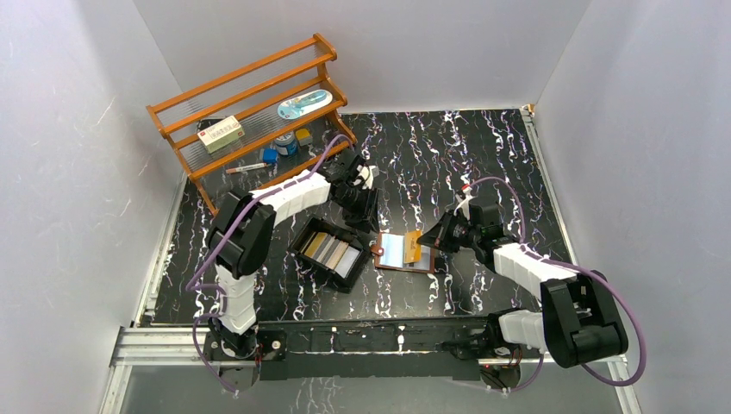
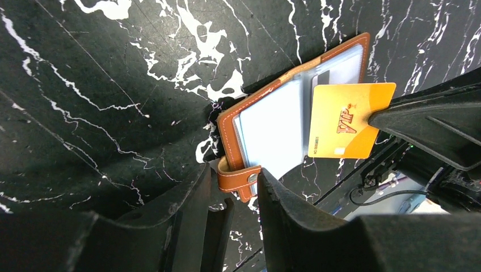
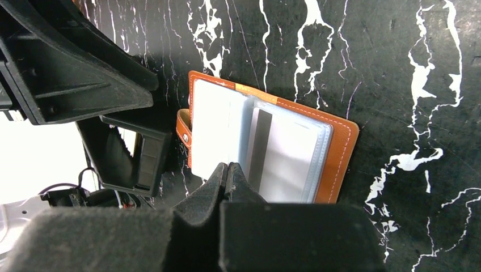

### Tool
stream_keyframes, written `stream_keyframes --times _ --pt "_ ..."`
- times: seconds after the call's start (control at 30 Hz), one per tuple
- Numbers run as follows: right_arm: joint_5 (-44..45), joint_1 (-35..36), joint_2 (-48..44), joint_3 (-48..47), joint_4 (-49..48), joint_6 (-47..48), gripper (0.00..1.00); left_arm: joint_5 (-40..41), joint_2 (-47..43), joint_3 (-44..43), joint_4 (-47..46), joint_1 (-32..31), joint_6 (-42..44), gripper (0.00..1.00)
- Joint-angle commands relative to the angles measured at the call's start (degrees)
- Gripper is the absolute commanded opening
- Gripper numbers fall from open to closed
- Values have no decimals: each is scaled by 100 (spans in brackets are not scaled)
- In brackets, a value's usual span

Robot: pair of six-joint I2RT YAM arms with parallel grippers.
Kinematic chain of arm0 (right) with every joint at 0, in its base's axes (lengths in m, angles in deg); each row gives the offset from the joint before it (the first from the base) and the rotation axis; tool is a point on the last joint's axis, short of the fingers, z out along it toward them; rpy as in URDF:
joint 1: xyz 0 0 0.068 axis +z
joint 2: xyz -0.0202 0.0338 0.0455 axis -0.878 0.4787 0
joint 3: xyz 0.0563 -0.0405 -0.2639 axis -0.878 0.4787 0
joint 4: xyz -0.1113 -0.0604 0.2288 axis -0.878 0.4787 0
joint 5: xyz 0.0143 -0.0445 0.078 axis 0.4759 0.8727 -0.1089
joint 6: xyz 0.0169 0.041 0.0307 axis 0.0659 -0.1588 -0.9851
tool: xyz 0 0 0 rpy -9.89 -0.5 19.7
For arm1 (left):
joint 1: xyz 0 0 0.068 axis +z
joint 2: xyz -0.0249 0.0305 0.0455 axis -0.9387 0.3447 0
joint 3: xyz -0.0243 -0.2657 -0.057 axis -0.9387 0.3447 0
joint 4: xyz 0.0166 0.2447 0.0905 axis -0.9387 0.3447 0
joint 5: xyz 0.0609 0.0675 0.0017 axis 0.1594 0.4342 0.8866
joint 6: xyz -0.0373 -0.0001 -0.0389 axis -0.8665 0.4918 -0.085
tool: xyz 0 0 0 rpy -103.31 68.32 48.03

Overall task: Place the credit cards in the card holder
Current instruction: Insert the credit card into the card holder.

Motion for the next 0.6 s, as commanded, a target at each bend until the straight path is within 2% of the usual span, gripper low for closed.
stream_keyframes --times 0.0,0.13,0.57 --pt "-165 -25 105 83 -600 143 0 -332 117 -166 70 -72 41 34" --pt "-58 -22 205 130 -574 195 0 -469 250 -113 -51 -91 -44 34" --pt "-64 -24 484 387 -1029 9 0 -653 595 -58 -124 -167 -246 13"
